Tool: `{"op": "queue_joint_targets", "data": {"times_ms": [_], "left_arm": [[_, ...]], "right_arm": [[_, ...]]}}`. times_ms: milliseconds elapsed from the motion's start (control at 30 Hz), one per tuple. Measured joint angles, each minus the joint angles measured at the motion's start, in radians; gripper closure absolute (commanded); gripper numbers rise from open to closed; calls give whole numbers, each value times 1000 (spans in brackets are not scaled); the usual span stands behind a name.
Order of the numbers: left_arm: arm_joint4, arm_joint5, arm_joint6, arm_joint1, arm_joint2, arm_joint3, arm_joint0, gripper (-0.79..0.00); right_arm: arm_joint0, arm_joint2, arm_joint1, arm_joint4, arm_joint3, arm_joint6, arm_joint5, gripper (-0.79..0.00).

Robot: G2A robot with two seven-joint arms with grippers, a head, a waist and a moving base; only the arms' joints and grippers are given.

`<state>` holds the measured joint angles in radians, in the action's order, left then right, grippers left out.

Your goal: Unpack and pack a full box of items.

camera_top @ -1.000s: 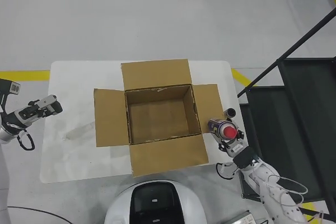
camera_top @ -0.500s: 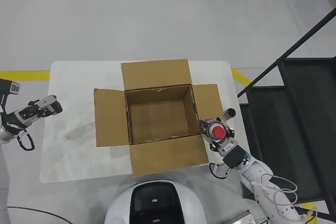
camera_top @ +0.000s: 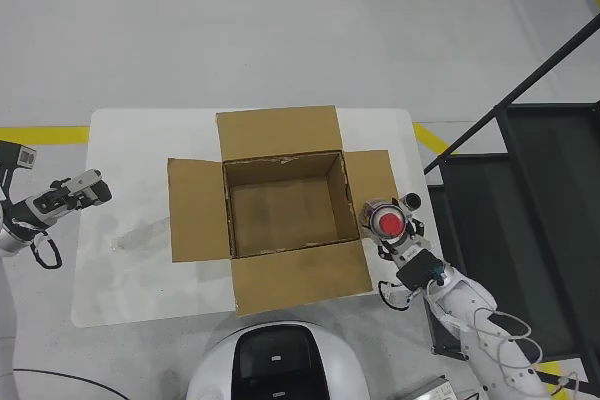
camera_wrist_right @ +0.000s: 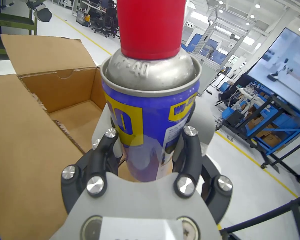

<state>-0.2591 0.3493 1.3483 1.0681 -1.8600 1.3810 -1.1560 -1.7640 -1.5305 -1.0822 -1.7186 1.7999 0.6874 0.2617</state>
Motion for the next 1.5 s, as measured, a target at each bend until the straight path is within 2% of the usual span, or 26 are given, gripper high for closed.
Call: {"op": "queue_joint_targets", "data": {"times_ms": [133, 267, 467, 600, 667, 1300, 1400, 1500], "left_arm": [[0, 0, 0, 0, 0, 0, 0, -785], [0, 0, 0, 0, 0, 0, 0, -785], [0, 0, 0, 0, 0, 0, 0, -785], [0, 0, 0, 0, 0, 0, 0, -785], [0, 0, 0, 0, 0, 0, 0, -785], [0, 0, 0, 0, 0, 0, 0, -785], [0, 0, 0, 0, 0, 0, 0, -785], [0, 0, 0, 0, 0, 0, 0, -785]], "right_arm": [[-3, -40, 9, -81, 196, -198, 59, 0], [74, 17, 14, -180, 328, -480, 224, 0], [256, 212, 2, -248, 319, -823, 432, 0], [348, 293, -15, -188, 286, -959, 447, 0], [364, 301, -17, -172, 284, -985, 447, 0], [362, 304, -16, -177, 282, -976, 450, 0], [393, 319, -11, -223, 284, -999, 545, 0], [464, 339, -14, -185, 256, -1072, 683, 0]]}}
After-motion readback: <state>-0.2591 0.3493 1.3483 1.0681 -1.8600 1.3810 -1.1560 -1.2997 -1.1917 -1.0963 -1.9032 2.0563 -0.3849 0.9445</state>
